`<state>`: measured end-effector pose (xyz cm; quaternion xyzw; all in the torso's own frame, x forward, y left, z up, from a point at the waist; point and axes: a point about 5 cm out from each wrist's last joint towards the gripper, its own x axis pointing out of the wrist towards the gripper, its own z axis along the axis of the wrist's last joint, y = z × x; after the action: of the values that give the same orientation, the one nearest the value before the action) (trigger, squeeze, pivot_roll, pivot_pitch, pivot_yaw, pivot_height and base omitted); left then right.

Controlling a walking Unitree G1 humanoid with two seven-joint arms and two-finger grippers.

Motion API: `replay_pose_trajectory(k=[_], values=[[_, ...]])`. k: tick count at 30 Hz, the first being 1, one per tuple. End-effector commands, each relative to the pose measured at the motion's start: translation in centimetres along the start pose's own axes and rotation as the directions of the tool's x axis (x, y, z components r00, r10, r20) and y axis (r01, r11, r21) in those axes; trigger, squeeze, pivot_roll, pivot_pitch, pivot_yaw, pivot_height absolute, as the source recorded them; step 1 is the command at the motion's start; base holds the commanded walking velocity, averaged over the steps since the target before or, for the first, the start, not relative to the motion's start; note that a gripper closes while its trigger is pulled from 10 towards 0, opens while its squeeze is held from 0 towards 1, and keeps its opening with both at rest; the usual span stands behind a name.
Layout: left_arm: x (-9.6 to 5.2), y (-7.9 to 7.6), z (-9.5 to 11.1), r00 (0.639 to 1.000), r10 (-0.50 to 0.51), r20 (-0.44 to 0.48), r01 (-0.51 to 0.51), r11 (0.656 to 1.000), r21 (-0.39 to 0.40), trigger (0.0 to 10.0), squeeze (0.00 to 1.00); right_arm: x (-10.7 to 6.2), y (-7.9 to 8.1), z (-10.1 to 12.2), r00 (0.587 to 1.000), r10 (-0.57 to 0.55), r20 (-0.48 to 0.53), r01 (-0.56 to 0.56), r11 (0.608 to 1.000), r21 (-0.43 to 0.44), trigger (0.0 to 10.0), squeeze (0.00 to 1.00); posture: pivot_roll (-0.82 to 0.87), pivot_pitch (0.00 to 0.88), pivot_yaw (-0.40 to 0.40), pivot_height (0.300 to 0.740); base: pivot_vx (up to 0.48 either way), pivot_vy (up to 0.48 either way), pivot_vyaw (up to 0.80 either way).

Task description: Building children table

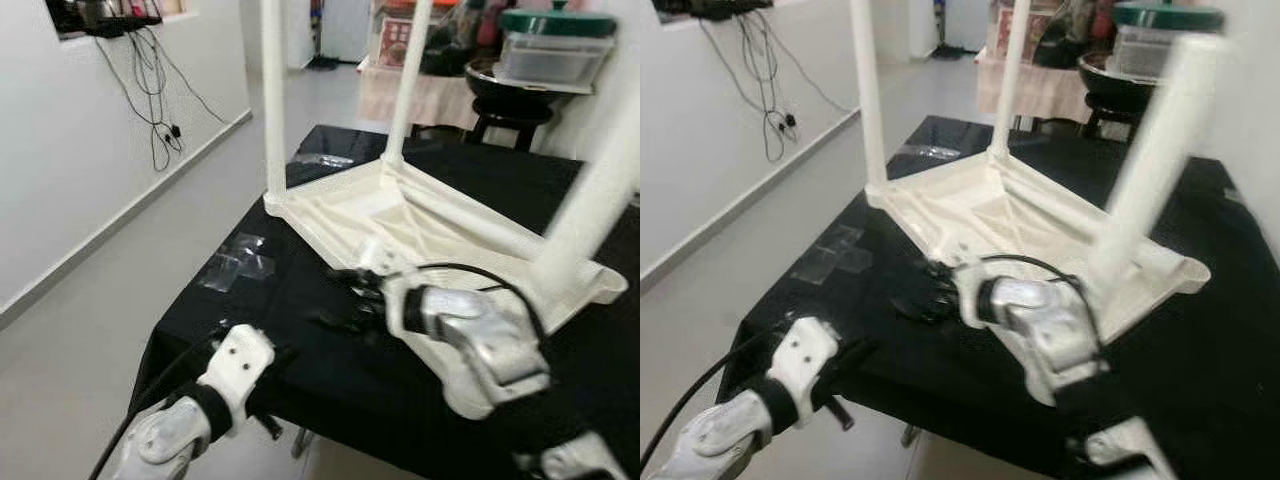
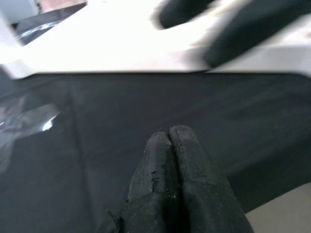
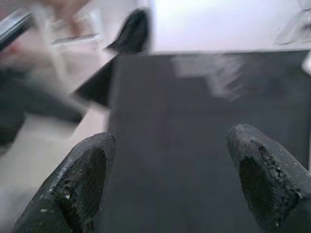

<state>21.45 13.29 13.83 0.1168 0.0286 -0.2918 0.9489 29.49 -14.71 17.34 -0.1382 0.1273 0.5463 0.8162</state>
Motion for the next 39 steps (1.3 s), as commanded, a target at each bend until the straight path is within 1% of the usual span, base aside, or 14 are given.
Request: replay_pose_trajectory(k=[1,3,8,10,11,15,18,23,25,26,28,30,33,39], values=[[-0.3,0.2,0.1,1.0,-0.006,0.004,0.006,1.0,0.003,10.0,0.0,-0.6,0.1,0.5,0.999,0.029,0.028,-0.029,1.0,-0.01,10.0,0.0,0.01,0.0,-0.033,0.74,0.0,0.0,0.0],[-0.5,0.4,0.0,1.0,-0.001,0.002,0.001,1.0,-0.001,10.0,0.0,-1.3,0.2,0.2,0.999,0.05,0.002,-0.05,0.999,-0.013,10.0,0.0,0.01,0.0,-0.033,0.74,0.0,0.0,0.0],[-1.2,1.0,-0.4,1.0,0.014,-0.02,-0.014,1.0,0.005,10.0,0.0,-4.6,0.7,-1.3,0.975,0.098,-0.199,-0.107,0.994,-0.036,10.0,0.0,0.01,0.0,-0.036,0.74,0.0,0.0,0.0],[-1.4,1.2,-0.5,1.0,0.018,-0.026,-0.017,1.0,0.007,10.0,0.0,-6.6,1.2,-1.9,0.939,0.139,-0.316,-0.16,0.986,-0.042,10.0,0.0,0.01,0.0,-0.038,0.74,0.0,0.0,0.0],[-1.4,1.2,-0.5,1.0,0.018,-0.026,-0.017,1.0,0.007,10.0,0.0,-6.6,1.2,-1.9,0.939,0.139,-0.316,-0.16,0.986,-0.042,10.0,0.0,0.01,0.0,-0.038,0.74,0.0,0.0,0.0],[-1.6,1.1,-0.7,0.999,0.014,-0.034,-0.014,1.0,0.007,10.0,0.0,-9.0,1.5,-2.6,0.876,0.147,-0.459,-0.194,0.979,-0.057,10.0,0.0,0.01,0.0,-0.039,0.74,0.0,0.0,0.0],[-1.8,1.1,-0.9,0.999,0.008,-0.042,-0.007,1.0,0.007,10.0,0.0,-10.7,1.9,-3.7,0.794,0.138,-0.592,-0.227,0.971,-0.078,10.0,0.0,0.0,0.0,-0.042,0.74,0.0,0.0,0.0],[-1.8,1.1,-0.9,0.999,0.003,-0.046,-0.003,1.0,0.009,10.0,0.0,-12.4,2.1,-3.7,0.748,0.136,-0.65,-0.224,0.973,-0.054,10.0,0.0,0.01,0.0,-0.046,0.74,0.0,0.0,0.0],[-1.8,1.1,-0.9,0.999,0.003,-0.046,-0.003,1.0,0.009,10.0,0.0,-12.4,2.1,-3.7,0.748,0.136,-0.65,-0.224,0.973,-0.054,10.0,0.0,0.01,0.0,-0.046,0.74,0.0,0.0,0.0],[-1.9,1.1,-1.0,0.999,0.001,-0.052,-0.001,1.0,0.012,10.0,0.0,-14.2,1.8,-4.0,0.671,0.1,-0.735,-0.205,0.977,-0.054,10.0,0.0,0.0,0.001,-0.048,0.74,0.0,0.0,0.0],[-1.9,1.1,-1.0,0.999,0.001,-0.052,-0.001,1.0,0.012,10.0,0.0,-14.2,1.8,-4.0,0.671,0.1,-0.735,-0.205,0.977,-0.054,10.0,0.0,0.0,0.001,-0.048,0.74,0.0,0.0,0.0],[-1.9,1.1,-1.1,0.998,0.0,-0.055,0.001,1.0,0.014,10.0,0.0,-15.6,1.6,-4.2,0.614,0.073,-0.786,-0.183,0.982,-0.052,10.0,0.0,0.0,0.005,-0.047,0.74,0.0,0.0,0.0],[-1.9,1.0,-1.2,0.998,-0.003,-0.056,0.003,1.0,0.014,10.0,0.0,-16.4,1.1,-4.1,0.587,0.035,-0.809,-0.151,0.986,-0.067,10.0,0.0,0.0,0.005,-0.047,0.74,0.0,0.0,0.0],[-1.7,0.9,-1.1,0.998,-0.011,-0.054,0.011,1.0,0.014,10.0,0.0,-16.7,0.7,-3.9,0.58,0.005,-0.814,-0.13,0.988,-0.087,10.0,0.0,0.0,0.009,-0.043,0.74,0.0,0.0,0.0]])
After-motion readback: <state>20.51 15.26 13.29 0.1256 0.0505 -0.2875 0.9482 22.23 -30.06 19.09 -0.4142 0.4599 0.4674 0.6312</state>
